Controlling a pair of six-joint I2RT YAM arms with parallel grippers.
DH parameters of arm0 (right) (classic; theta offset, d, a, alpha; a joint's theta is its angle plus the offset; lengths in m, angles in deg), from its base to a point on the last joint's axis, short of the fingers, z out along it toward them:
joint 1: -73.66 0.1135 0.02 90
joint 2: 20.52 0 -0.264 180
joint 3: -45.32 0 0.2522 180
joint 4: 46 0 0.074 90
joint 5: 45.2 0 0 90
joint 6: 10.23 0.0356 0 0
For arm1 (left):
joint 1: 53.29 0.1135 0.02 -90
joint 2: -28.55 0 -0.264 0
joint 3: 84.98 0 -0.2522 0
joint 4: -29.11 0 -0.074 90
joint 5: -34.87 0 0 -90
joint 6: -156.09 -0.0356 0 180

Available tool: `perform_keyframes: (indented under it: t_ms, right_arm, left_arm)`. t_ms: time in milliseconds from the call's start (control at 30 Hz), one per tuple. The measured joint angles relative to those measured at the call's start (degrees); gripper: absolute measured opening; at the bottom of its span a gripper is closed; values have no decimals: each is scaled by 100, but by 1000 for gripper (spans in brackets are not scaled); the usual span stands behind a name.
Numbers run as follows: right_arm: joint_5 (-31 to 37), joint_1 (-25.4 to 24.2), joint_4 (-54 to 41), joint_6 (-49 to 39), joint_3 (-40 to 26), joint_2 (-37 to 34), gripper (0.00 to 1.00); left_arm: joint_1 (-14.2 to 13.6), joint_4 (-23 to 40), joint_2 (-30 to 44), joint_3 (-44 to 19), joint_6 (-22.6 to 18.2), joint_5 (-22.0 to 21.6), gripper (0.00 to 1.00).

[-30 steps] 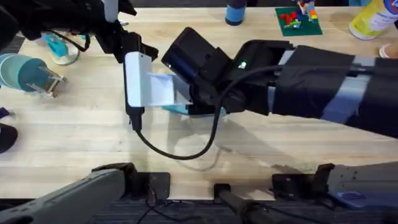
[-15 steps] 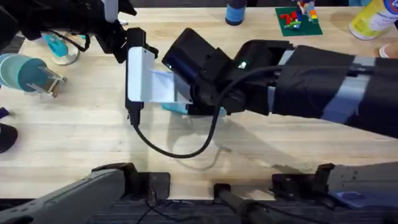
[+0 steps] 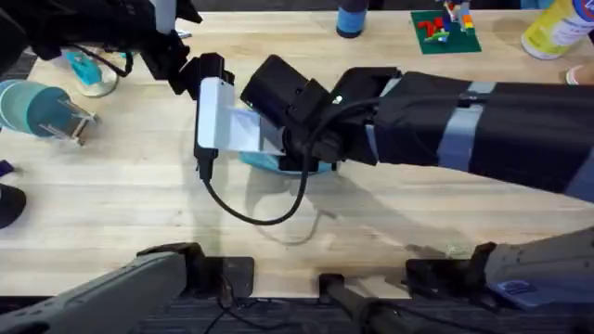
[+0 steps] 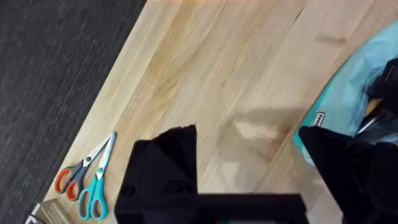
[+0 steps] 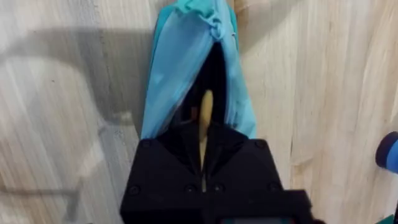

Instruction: Unzip the bag, pick up the pens from the table one at a time and place them inside, then zip the bag closed.

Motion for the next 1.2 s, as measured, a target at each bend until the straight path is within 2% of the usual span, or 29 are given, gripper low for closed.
perform_keyframes:
  t_ms: [33, 67, 233, 267, 300, 667, 1200]
  right_arm:
    - [0, 0, 13, 14, 0, 0, 47]
    - [0, 0, 34, 30, 0, 0, 123]
    - [4, -4, 66, 44, 0, 0, 834]
    - [24, -4, 77, 37, 0, 0, 956]
    - [39, -7, 84, 42, 0, 0, 986]
    - [330, 72, 114, 39, 0, 168, 997]
    - [367, 83, 111, 39, 0, 1700, 997]
  left_arm:
    - [0, -1, 0, 0, 2, 2, 993]
    - [0, -1, 0, 0, 4, 4, 993]
    - [0, 1, 0, 0, 4, 9, 993]
    - [0, 1, 0, 0, 4, 9, 993]
    - [0, 1, 0, 0, 7, 13, 993]
    - [0, 1, 0, 0, 24, 44, 994]
    - [0, 1, 0, 0, 26, 48, 993]
